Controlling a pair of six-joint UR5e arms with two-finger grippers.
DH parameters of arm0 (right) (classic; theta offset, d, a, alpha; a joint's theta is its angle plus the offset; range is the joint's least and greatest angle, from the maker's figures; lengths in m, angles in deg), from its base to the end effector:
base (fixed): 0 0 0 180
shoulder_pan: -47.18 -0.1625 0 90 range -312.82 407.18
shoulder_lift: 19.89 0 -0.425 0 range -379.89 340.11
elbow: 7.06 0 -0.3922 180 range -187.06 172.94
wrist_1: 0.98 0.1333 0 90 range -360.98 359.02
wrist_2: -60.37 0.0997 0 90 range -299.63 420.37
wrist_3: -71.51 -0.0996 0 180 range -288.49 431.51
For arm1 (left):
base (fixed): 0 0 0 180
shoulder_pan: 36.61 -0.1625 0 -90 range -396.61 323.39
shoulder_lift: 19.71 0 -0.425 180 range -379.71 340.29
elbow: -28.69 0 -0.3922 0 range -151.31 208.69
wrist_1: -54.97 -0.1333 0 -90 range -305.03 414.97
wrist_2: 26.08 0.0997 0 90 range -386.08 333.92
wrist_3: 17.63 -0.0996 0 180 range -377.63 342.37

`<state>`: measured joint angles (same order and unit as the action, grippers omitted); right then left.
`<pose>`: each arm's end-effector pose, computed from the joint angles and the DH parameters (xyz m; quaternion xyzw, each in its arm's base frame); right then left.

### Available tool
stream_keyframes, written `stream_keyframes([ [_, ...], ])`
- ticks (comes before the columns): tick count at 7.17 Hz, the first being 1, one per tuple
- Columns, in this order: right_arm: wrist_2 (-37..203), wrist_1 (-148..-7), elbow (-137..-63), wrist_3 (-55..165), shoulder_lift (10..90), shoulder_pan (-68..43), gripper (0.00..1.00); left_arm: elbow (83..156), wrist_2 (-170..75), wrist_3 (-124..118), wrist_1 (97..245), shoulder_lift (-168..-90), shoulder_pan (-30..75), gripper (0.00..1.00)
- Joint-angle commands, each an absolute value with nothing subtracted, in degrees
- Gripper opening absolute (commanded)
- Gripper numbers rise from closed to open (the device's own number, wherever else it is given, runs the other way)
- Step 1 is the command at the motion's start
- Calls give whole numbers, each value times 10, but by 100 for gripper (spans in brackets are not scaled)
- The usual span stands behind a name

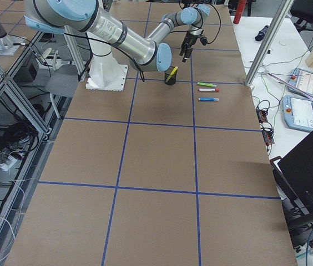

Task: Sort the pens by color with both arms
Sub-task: 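Lower the right gripper onto the yellow highlighter in the cup and grasp it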

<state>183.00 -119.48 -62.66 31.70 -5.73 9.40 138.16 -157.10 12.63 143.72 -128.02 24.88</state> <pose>-0.6010 -0.5665 0.0663 -0.1257 -0.2717 -0.1345 0.9446 0.2116 -0.5318 0.3267 0.0925 0.4339 0.0962 0.8910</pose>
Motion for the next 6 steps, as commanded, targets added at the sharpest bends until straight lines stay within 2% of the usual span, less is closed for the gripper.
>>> stream_keyframes([
  [1, 1823, -1212, -626, 341, -52, 107, 98, 1387, -1570, 127, 1437, -1279, 249, 99],
  [2, 1822, -1211, -629, 347, -53, 106, 94, 1390, -1570, 129, 1437, -1279, 249, 99],
  [4, 1812, -1207, -629, 350, -43, 107, 60, 1391, -1570, 131, 1437, -1280, 248, 99],
  [6, 1808, -1177, -628, 369, -34, 106, 59, 1393, -1570, 133, 1437, -1280, 248, 99],
])
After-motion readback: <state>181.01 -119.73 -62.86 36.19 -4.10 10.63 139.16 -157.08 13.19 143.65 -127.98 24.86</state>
